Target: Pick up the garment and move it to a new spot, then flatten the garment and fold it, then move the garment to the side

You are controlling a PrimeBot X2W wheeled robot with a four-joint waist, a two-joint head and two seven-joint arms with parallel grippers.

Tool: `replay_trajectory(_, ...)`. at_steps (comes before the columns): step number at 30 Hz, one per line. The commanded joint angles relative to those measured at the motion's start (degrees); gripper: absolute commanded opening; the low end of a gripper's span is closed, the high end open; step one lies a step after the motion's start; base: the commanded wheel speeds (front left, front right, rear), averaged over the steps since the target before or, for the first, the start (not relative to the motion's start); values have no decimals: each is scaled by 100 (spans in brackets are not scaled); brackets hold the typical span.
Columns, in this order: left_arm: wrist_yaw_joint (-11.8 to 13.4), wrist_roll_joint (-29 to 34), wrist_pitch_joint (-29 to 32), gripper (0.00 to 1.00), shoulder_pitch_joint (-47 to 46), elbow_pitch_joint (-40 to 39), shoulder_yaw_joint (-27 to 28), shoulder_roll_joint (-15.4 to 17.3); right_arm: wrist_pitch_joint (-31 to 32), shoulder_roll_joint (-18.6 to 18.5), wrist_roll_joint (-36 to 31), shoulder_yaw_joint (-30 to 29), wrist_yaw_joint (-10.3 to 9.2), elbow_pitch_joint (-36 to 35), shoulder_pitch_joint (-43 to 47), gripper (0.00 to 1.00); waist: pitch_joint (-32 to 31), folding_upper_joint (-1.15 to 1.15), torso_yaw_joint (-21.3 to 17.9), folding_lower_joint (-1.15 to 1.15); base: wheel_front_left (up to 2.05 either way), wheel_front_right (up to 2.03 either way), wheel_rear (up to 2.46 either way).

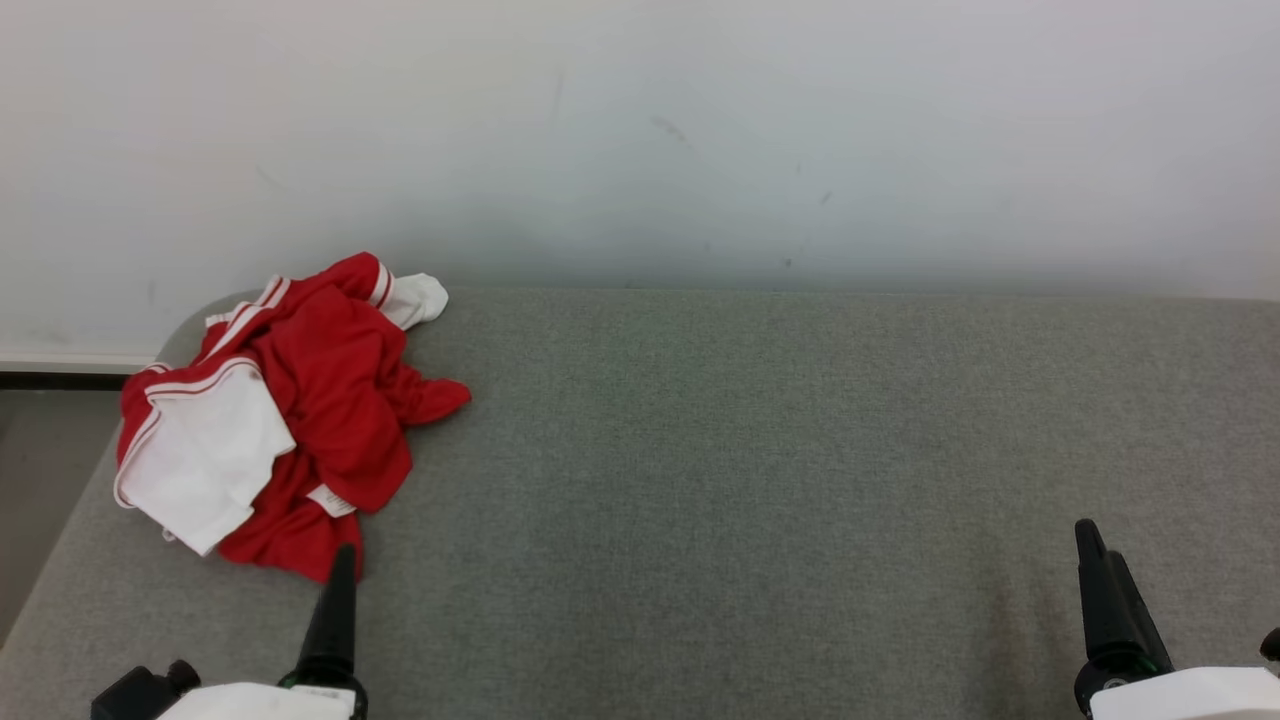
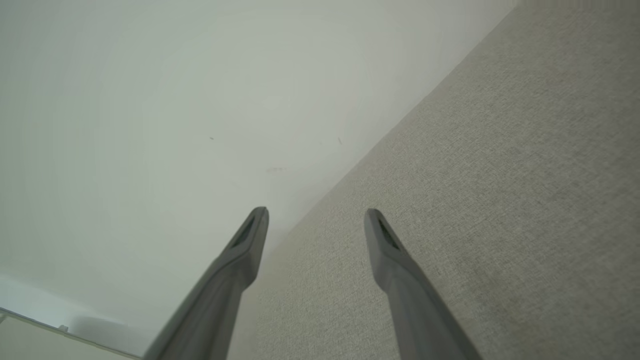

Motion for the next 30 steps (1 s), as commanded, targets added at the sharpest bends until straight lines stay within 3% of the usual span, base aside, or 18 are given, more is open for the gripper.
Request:
replay_trajectory(1, -18, 292, -57, 100, -48, -123, -8, 54, -63, -79, -256, 33, -2, -128, -29, 100, -1, 0, 2, 0, 0, 0, 0)
replay_trajectory(30, -35, 2892, -593, 100, 32, -270, -275, 158, -593, -143, -2643, 153, -5, -174, 74, 100, -14, 0, -15, 0, 0, 0, 0)
